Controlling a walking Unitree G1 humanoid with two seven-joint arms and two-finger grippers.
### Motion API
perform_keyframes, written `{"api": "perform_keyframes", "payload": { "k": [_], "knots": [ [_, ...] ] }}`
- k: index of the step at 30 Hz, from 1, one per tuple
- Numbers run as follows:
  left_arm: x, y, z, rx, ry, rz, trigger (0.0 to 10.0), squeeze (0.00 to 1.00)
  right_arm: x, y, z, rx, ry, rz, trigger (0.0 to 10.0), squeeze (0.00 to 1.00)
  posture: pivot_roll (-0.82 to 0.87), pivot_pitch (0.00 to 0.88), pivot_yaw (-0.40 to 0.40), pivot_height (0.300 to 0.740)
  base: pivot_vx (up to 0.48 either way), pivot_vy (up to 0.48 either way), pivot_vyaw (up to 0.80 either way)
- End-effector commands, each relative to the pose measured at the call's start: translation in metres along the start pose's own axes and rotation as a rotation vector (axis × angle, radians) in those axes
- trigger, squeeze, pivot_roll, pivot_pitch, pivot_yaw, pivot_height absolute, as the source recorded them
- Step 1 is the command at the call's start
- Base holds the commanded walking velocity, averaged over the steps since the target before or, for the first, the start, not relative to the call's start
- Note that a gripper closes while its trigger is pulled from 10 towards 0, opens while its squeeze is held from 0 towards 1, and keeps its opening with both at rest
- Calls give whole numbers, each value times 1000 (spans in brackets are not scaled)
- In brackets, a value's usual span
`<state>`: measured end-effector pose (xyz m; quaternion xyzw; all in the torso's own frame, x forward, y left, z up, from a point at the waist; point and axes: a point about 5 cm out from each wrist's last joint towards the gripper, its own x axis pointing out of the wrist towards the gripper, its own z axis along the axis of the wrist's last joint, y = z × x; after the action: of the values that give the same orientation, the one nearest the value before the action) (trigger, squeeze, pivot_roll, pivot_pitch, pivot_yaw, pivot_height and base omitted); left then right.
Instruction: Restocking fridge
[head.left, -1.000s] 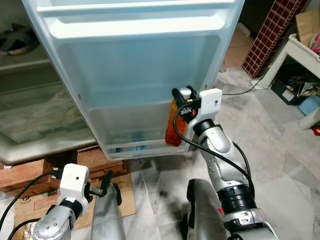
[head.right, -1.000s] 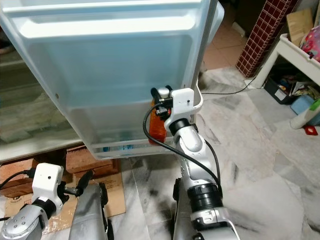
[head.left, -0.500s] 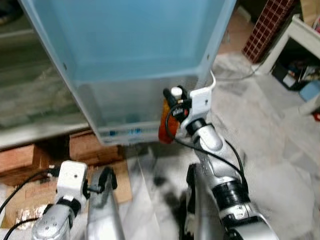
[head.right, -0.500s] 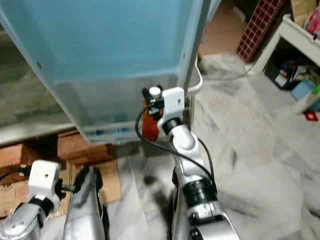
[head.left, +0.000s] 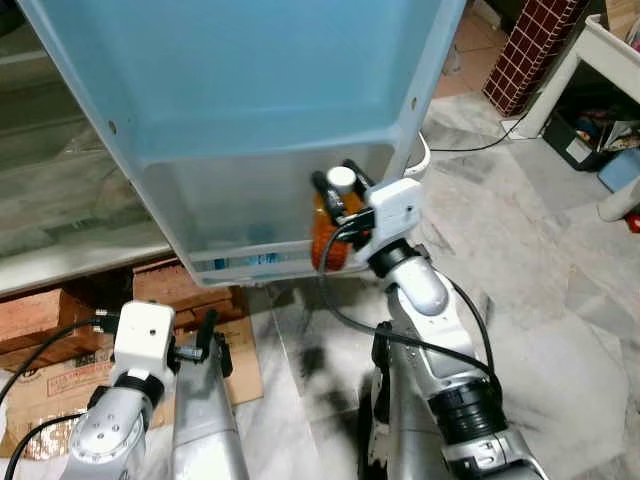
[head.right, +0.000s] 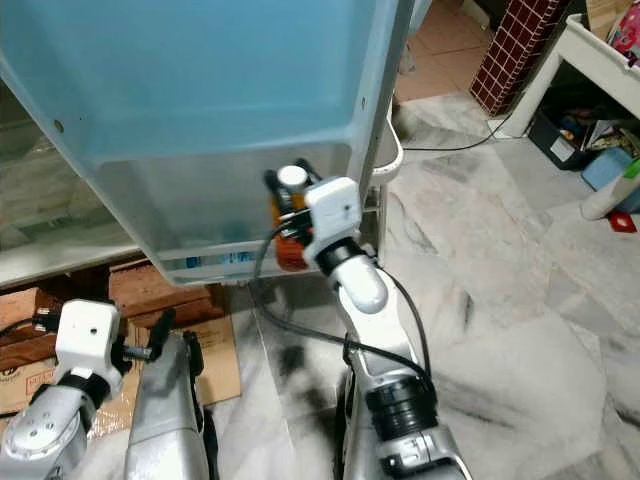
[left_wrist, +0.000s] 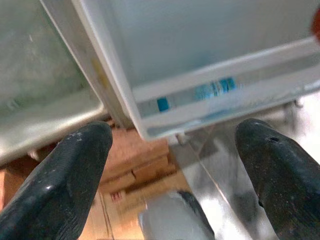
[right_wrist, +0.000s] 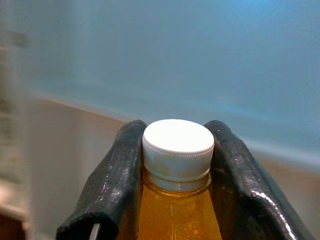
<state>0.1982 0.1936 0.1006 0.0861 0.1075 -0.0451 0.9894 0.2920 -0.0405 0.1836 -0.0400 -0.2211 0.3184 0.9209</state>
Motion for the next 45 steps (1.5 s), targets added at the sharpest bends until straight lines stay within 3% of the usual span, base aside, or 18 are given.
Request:
{"api": "perform_keyframes", "payload": {
  "k": [1,5,9,10,17,23,25,28,30,33,38,41,45],
  "knots": [
    [0,2,-4,11,15,13,10000,0,0,9,8,-46,-54,67,10000,0,95,188,-16,493,0,0,0],
    [4,-1,-1,28,-5,3,10000,0,-4,24,10,-219,-131,233,10000,0,99,185,-14,493,0,0,0],
    [5,-1,0,37,-12,1,10000,0,-3,29,10,-300,-169,282,10000,0,105,186,-14,493,0,0,0],
    [4,-1,0,39,-17,2,10000,0,-3,35,8,-380,-206,341,10000,0,110,186,-15,493,0,0,0],
    [2,1,1,44,-24,7,10000,0,-3,45,-11,-475,-213,438,10000,0,121,190,-21,493,0,0,0],
    [0,0,1,45,-26,9,10000,0,-8,37,-41,-475,-84,403,10000,0,131,198,-25,493,0,0,0],
    [-2,-2,0,40,-20,6,10000,0,-12,23,-61,-516,25,345,10000,0,140,213,-24,493,0,0,0],
    [-5,-5,0,43,-17,-6,10000,0,-6,10,-65,-563,57,273,10000,0,154,226,-24,493,0,0,0],
    [-7,-5,0,40,-16,-5,10000,0,-3,7,-64,-575,55,258,10000,0,160,232,-23,493,0,0,0],
    [-11,-4,0,32,-10,4,10000,0,15,-1,-47,-602,-20,204,10000,0,161,239,-21,493,0,0,0],
    [-11,-6,-1,39,-3,-8,10000,0,38,-5,-10,-618,-221,179,10000,0,150,241,-27,493,0,0,0],
    [-10,-6,0,38,-7,-7,10000,0,40,-6,4,-621,-297,160,10000,0,148,245,-29,493,0,0,0],
    [-12,-7,-1,35,-2,-7,10000,0,37,-5,4,-617,-310,155,10000,0,148,248,-27,493,0,0,0]
  ]
}}
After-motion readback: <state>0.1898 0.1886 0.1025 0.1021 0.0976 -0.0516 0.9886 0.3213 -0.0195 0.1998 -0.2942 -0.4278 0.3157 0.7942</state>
